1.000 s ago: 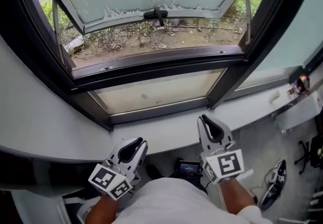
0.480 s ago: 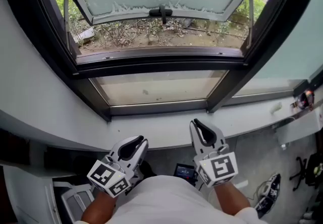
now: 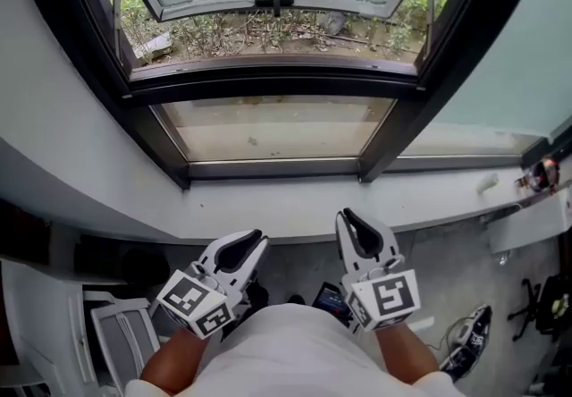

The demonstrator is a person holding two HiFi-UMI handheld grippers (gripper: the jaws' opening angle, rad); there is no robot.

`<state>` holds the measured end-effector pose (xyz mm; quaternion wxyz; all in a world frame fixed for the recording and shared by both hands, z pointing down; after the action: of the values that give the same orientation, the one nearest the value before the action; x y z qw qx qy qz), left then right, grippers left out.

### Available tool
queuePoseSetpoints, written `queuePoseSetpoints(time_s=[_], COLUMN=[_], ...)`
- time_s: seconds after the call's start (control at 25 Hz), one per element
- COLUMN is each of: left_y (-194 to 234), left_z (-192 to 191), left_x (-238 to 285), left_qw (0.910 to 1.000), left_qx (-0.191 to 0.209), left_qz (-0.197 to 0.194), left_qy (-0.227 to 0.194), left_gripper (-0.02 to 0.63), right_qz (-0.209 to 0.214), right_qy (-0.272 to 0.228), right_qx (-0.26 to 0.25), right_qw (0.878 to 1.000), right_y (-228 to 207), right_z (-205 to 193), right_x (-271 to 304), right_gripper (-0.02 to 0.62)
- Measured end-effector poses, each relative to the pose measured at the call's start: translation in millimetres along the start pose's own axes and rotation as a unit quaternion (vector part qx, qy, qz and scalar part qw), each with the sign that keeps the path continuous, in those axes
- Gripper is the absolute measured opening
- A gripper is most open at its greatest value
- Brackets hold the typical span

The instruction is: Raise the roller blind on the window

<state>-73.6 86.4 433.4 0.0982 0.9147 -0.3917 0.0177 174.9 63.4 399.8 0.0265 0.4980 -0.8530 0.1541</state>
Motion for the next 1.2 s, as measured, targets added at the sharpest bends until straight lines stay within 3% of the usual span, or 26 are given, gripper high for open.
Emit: queuePoseSetpoints(time_s=[0.28, 0.48, 0.76, 1.2], left_y=[-68, -91, -86, -60], left_z=[-12, -12, -17, -4], left_x=[6, -8, -28, -48], left_qw=[1.0, 0.9995, 0.9991, 0.9997], left_qx=[0.004, 0.006, -0.003, 0.006], left_qz=[0.007, 0.029, 0.041, 0.014], left_qy=[-0.003, -0.008, 0.005, 0.02], left_gripper=[0.075, 0.075, 0.075, 0.075], right_qz=[0.023, 0.036, 0.028, 0.004], right_qy=[0.016, 0.031, 0.037, 0.038], right_qx=[-0.003, 0.004, 0.017, 0.028], right_qw=[1.0, 0.999, 0.999, 0.999], right_y=[-18, -24, -18, 12], right_z=[-15, -26, -32, -29], right_x=[-54, -71, -76, -59], right_gripper=[0.048, 0.048, 0.048, 0.034])
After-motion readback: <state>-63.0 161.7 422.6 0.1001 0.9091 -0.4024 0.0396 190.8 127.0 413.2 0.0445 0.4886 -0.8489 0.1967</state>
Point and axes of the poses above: the fingertips, and each gripper's own axes: x forward along the fingers, y to its left, z out of its top, the point moved 10 cm from there along -x, backward along the fingers, and after that the axes turned 14 degrees about x, right-handed, at the moved point
